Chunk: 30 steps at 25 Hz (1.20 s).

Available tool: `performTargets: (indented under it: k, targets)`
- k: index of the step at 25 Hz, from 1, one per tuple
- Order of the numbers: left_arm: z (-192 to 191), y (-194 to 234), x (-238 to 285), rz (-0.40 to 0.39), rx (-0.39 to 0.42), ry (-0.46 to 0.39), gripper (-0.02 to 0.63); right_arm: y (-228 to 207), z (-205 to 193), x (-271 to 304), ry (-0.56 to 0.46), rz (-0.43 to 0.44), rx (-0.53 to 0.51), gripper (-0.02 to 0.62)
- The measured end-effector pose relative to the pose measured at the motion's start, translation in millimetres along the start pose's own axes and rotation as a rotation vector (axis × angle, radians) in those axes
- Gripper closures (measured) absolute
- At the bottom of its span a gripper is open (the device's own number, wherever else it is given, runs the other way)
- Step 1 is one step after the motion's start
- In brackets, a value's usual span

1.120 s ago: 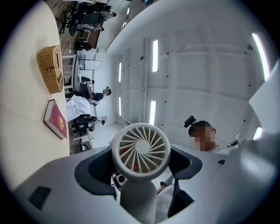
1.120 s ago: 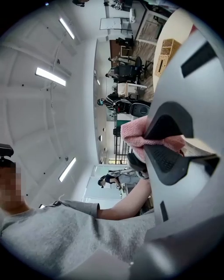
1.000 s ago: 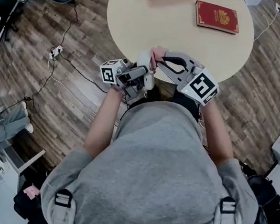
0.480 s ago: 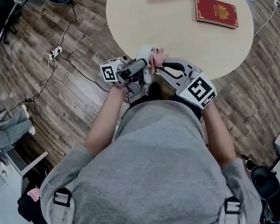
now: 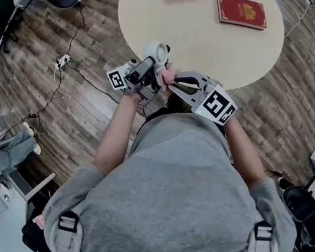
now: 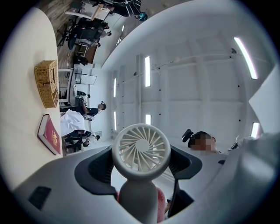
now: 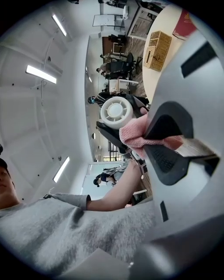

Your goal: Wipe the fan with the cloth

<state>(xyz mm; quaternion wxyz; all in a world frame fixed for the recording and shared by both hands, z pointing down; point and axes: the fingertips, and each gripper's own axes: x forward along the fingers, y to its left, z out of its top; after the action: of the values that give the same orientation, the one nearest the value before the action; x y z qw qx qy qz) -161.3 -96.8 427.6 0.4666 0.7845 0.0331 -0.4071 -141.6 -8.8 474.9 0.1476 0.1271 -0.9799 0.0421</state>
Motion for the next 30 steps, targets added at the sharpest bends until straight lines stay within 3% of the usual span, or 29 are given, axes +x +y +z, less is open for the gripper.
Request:
performTargets:
  k: [8, 14, 19, 24, 30]
  targets:
    - [0.8, 7.7, -3.3, 0.070, 0.023, 0.040, 0.222, 19.9, 0.6, 11.0, 0.032, 0.026, -0.077, 0.554]
    - [-17.6, 10.9, -3.4, 0.095, 0.014, 0.108, 0.222, 10.7, 19.7, 12.6, -0.025, -0.032, -0.108, 0.554]
    - [-14.1, 8.1, -4.1, 0.067, 0.001, 0.069, 0.222, -4.8, 22.9, 6.3, -0.026, -0.086, -0.128, 0.554]
    - [-13.8, -8.9, 1.4, 0.021, 0.012, 0.082, 0.222, -18.7, 16.4, -0.1, -0.012, -0.151, -0.124, 0.554]
    - [-1.6, -17.7, 4.3, 0.013, 0.058, 0.054, 0.222, -11.2, 9.9, 5.5, -0.017, -0.142, -0.084, 0.554]
